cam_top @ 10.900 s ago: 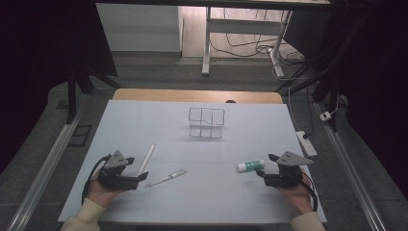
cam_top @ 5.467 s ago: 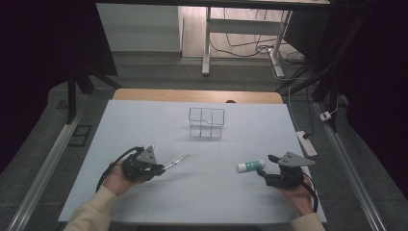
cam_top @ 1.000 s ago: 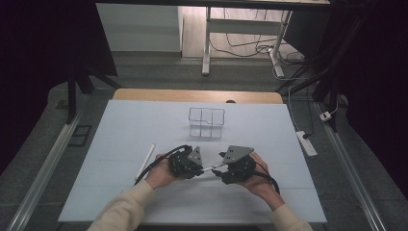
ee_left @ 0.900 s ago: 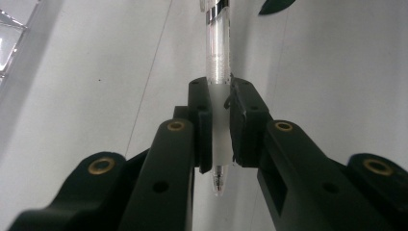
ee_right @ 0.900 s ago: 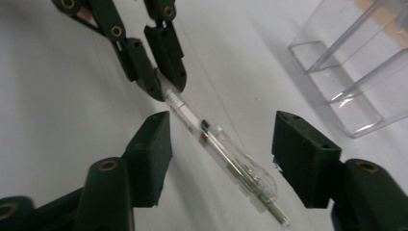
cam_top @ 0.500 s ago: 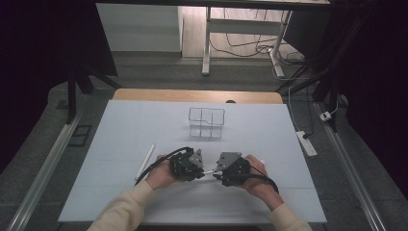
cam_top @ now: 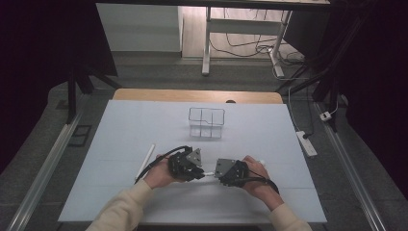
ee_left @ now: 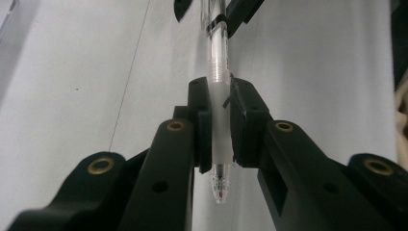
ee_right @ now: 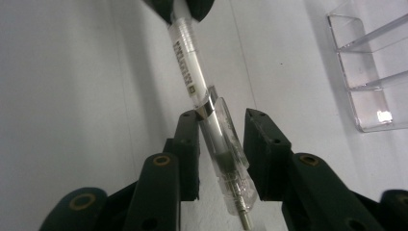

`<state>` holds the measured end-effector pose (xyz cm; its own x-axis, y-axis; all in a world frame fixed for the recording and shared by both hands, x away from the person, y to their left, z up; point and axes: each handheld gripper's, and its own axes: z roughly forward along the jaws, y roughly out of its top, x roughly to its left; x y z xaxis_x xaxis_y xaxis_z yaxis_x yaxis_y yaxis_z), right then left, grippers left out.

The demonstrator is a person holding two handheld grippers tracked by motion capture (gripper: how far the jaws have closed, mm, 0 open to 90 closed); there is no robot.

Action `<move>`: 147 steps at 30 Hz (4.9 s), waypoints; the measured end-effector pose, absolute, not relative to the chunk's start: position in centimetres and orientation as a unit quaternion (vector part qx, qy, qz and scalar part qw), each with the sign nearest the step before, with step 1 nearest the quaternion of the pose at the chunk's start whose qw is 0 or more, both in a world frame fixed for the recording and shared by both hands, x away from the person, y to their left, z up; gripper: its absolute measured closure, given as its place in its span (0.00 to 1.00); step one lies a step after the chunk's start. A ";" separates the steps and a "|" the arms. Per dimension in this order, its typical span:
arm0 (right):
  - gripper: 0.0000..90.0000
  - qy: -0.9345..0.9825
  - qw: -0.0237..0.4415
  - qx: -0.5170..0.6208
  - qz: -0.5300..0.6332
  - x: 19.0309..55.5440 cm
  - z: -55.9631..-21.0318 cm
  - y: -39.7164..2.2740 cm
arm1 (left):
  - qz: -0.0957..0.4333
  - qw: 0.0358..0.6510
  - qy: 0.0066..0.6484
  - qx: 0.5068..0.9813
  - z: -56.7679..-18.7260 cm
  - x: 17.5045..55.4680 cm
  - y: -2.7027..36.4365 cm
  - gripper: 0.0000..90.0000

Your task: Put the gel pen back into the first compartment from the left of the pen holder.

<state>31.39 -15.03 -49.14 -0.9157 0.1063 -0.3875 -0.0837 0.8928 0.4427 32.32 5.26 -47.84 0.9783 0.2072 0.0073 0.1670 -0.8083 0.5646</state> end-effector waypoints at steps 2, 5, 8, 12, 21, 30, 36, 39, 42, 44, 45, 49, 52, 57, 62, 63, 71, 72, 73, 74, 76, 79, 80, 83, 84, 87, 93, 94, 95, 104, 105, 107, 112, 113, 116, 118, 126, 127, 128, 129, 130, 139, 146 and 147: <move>0.78 0.953 0.206 -0.015 0.224 31.5 -49.2 -15.1 | 0.035 0.296 0.097 0.950 -47.7 32.3 5.4 0.89; 0.81 0.953 0.202 -0.023 0.226 31.4 -49.3 -15.1 | 0.040 0.302 0.100 0.947 -47.6 32.3 5.6 0.87; 0.84 0.953 0.196 -0.032 0.230 31.3 -49.3 -15.1 | 0.043 0.314 0.114 0.942 -47.5 32.5 5.9 0.84; 0.85 0.951 0.196 -0.033 0.235 31.3 -49.1 -15.2 | 0.049 0.325 0.125 0.936 -47.3 32.6 6.2 0.75; 0.85 0.945 0.187 0.003 0.270 31.7 -48.8 -16.0 | 0.087 0.374 0.186 0.905 -46.5 32.8 7.5 0.49; 0.85 0.927 0.192 0.055 0.317 32.4 -48.2 -17.2 | 0.099 0.405 0.218 0.882 -46.3 32.9 8.6 0.39; 0.85 0.911 0.198 0.082 0.352 32.7 -47.7 -17.9 | 0.099 0.415 0.224 0.876 -46.3 33.0 9.0 0.39; 0.85 0.907 0.202 0.088 0.359 32.8 -47.6 -18.1 | 0.100 0.420 0.228 0.873 -46.4 33.1 9.2 0.39; 0.85 0.902 0.206 0.097 0.367 32.8 -47.5 -18.2 | 0.100 0.423 0.232 0.870 -46.5 33.1 9.2 0.38; 0.85 0.899 0.205 0.102 0.373 32.8 -47.5 -18.2 | 0.102 0.423 0.233 0.870 -46.5 33.1 9.3 0.38; 0.85 0.897 0.206 0.104 0.376 32.8 -47.4 -18.3 | 0.102 0.423 0.233 0.870 -46.5 33.1 9.3 0.38; 0.85 0.892 0.203 0.115 0.388 32.9 -47.4 -18.4 | 0.103 0.425 0.235 0.868 -46.5 33.1 9.3 0.38; 0.85 0.890 0.203 0.119 0.392 32.9 -47.4 -18.5 | 0.101 0.426 0.236 0.867 -46.5 33.1 9.3 0.38; 0.85 0.889 0.195 0.121 0.395 32.9 -47.6 -18.3 | 0.092 0.440 0.240 0.861 -46.4 33.2 9.3 0.38; 0.85 0.889 0.190 0.119 0.400 32.8 -47.8 -18.0 | 0.090 0.448 0.241 0.856 -46.3 33.2 9.3 0.39; 0.85 0.889 0.190 0.119 0.399 32.8 -47.8 -18.0 | 0.090 0.451 0.243 0.854 -46.3 33.2 9.3 0.39; 0.85 0.891 0.184 0.114 0.400 32.7 -48.2 -17.5 | 0.087 0.462 0.245 0.848 -46.3 33.2 9.1 0.44; 0.85 0.891 0.185 0.114 0.399 32.6 -48.2 -17.5 | 0.084 0.464 0.245 0.847 -46.3 33.2 9.0 0.45; 0.85 0.892 0.186 0.113 0.397 32.6 -48.3 -17.4 | 0.084 0.464 0.245 0.847 -46.3 33.2 9.0 0.46; 0.85 0.892 0.184 0.114 0.398 32.6 -48.3 -17.3 | 0.082 0.466 0.244 0.846 -46.3 33.2 9.0 0.47; 0.85 0.893 0.184 0.112 0.395 32.5 -48.4 -17.2 | 0.081 0.469 0.244 0.845 -46.3 33.2 8.9 0.49; 0.85 0.895 0.183 0.109 0.392 32.5 -48.6 -17.0 | 0.076 0.472 0.244 0.844 -46.3 33.3 8.9 0.54; 0.85 0.895 0.184 0.108 0.392 32.4 -48.7 -16.9 | 0.074 0.472 0.243 0.844 -46.4 33.3 8.9 0.55; 0.85 0.896 0.182 0.105 0.392 32.4 -48.8 -16.7 | 0.071 0.470 0.243 0.846 -46.4 33.3 8.8 0.62; 0.85 0.896 0.182 0.104 0.392 32.3 -48.8 -16.6 | 0.071 0.470 0.243 0.846 -46.4 33.3 8.8 0.64; 0.85 0.898 0.183 0.101 0.386 32.3 -49.0 -16.5 | 0.063 0.472 0.240 0.846 -46.5 33.4 8.8 0.68; 0.84 0.903 0.189 0.096 0.375 32.3 -49.2 -16.4 | 0.035 0.480 0.232 0.845 -46.5 33.5 8.9 0.76; 0.84 0.903 0.189 0.096 0.375 32.3 -49.2 -16.4 | 0.035 0.480 0.232 0.845 -46.5 33.5 8.9 0.77; 0.84 0.903 0.192 0.096 0.371 32.2 -49.3 -16.3 | 0.024 0.484 0.228 0.845 -46.5 33.6 8.9 0.79; 0.81 0.900 0.196 0.102 0.376 32.4 -49.3 -16.6 | -0.001 0.495 0.210 0.843 -46.2 33.4 8.8 0.88; 0.81 0.900 0.195 0.102 0.376 32.4 -49.3 -16.6 | -0.001 0.495 0.210 0.843 -46.2 33.4 8.8 0.88; 0.81 0.900 0.196 0.102 0.376 32.4 -49.3 -16.6 | -0.001 0.496 0.208 0.843 -46.2 33.3 8.7 0.89; 0.79 0.899 0.196 0.106 0.377 32.5 -49.3 -16.7 | -0.001 0.495 0.208 0.844 -46.2 33.3 8.7 0.89; 0.78 0.898 0.194 0.111 0.380 32.5 -49.3 -16.7 | 0.003 0.492 0.209 0.845 -46.2 33.3 8.7 0.89; 0.75 0.893 0.192 0.124 0.389 32.6 -49.2 -16.9 | 0.013 0.486 0.214 0.847 -46.2 33.2 8.7 0.89; 0.72 0.890 0.190 0.132 0.394 32.7 -49.0 -17.1 | 0.013 0.488 0.218 0.845 -46.1 33.3 8.9 0.89; 0.62 0.873 0.174 0.171 0.422 32.9 -48.3 -18.7 | 0.021 0.494 0.225 0.840 -45.8 33.3 9.7 0.89; 0.62 0.871 0.172 0.176 0.425 32.9 -48.3 -18.9 | 0.021 0.494 0.225 0.840 -45.8 33.3 9.7 0.89; 0.61 0.870 0.173 0.181 0.425 32.9 -48.3 -19.2 | 0.023 0.495 0.226 0.839 -45.6 33.3 9.9 0.89; 0.61 0.869 0.173 0.183 0.427 32.9 -48.2 -19.5 | 0.023 0.497 0.227 0.838 -45.6 33.3 10.0 0.89; 0.60 0.867 0.174 0.187 0.428 32.8 -48.2 -19.9 | 0.024 0.497 0.227 0.837 -45.5 33.3 10.1 0.89; 0.56 0.855 0.182 0.222 0.431 32.8 -48.3 -23.1 | 0.030 0.498 0.231 0.835 -45.2 33.4 10.7 0.89; 0.53 0.848 0.189 0.252 0.427 31.8 -49.0 -25.9 | 0.034 0.499 0.232 0.834 -45.0 33.3 11.0 0.89; 0.52 0.845 0.189 0.258 0.429 31.7 -49.0 -26.2 | 0.034 0.498 0.232 0.835 -45.0 33.3 11.1 0.89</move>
